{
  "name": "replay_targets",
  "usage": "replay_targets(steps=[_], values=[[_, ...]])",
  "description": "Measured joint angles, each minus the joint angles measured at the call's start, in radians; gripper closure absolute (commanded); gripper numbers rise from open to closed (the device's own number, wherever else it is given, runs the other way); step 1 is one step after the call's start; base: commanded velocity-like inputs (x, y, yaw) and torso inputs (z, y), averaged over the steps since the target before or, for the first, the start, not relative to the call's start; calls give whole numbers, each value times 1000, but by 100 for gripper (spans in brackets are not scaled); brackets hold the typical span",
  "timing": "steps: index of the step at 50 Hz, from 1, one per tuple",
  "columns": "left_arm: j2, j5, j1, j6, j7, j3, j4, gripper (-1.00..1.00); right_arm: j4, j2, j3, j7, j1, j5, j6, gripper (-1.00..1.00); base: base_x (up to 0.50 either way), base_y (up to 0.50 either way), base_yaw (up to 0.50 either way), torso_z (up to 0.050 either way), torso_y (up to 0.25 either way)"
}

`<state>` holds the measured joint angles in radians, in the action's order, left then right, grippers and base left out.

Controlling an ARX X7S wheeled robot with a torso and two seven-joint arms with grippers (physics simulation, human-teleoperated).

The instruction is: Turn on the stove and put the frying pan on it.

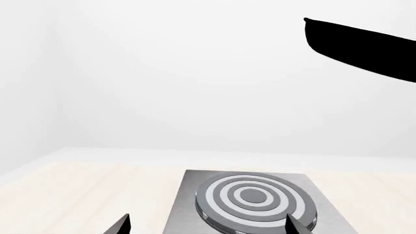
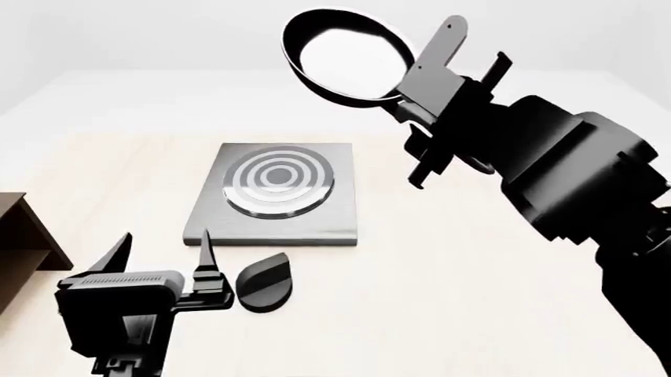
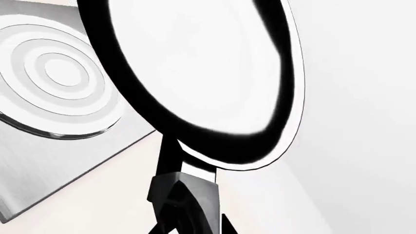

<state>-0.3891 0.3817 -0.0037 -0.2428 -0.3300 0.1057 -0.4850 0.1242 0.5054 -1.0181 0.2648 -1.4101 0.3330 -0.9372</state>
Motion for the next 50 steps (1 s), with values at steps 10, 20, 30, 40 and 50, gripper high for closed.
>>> replay_targets(steps=[10,20,30,40,50], values=[[-1,1,0,7,-1,1,6,-100,42,-42,-8,2,1,-5,35,100,0,0,0,1,2],[2,-2,-4,19,2,5,25,-100,106,-96,-11,-15,0,-18,78,100,0,0,0,0,1],[2,-1,-7,27,3,5,37,-100,178,-157,-5,-48,-1,-30,115,100,0,0,0,1,2],[5,-10,-9,49,7,10,58,-100,275,-233,25,-105,-7,-36,148,100,0,0,0,0,2],[8,-4,-9,83,30,16,90,-100,359,-300,54,-169,-6,-47,179,100,0,0,0,1,1]])
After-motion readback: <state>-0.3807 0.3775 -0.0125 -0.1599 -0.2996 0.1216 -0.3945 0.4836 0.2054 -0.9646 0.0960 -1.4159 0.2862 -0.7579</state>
